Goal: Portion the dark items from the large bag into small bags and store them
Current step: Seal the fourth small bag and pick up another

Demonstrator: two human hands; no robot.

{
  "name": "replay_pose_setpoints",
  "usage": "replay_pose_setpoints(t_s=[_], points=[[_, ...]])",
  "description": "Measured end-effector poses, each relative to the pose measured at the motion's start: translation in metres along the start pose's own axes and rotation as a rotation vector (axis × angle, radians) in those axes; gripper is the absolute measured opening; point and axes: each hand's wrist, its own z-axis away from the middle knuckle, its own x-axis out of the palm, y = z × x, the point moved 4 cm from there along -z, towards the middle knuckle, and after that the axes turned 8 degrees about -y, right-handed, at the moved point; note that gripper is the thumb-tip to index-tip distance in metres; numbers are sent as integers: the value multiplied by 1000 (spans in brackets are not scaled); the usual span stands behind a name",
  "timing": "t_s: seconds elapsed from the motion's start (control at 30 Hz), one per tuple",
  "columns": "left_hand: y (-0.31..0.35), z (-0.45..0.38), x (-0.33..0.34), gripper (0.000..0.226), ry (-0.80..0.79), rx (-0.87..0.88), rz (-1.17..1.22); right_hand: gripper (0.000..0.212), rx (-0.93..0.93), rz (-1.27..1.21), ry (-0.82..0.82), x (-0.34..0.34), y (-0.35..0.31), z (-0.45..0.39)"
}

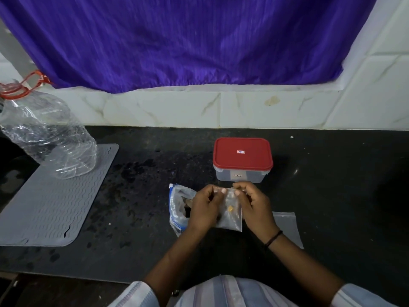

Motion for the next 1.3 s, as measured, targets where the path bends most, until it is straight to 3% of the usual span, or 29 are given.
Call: replay_pose_setpoints(t_s=[0.33,0.57,0.67,0.8,0.97,1.07,1.2,1.3], points=[[-10,-59,10,26,-107,-218,-383,8,269,139,64,-28,35,-33],[-15,-79,20,22,-88,-265,-672,14,343,429,-58,-26,56,-44],[-17,-82,26,19,-110,-280,-761,7,340,524,-92,-25,60,-43],[-23,-84,30,22,-119,-290,-816,8,320,474,-28,-30,64,-39],[-14,-74,37,14,-20,-84,-790,11,251,372,143,-58,64,-19],[-1,-60,53,7,-6,104,-750,8,309,401,166,-81,73,5],[12,-39,84,6,-189,246,-657,32,538,692,60,-101,86,39],[14,-31,113,7,-377,244,-663,35,594,821,19,-104,89,53]])
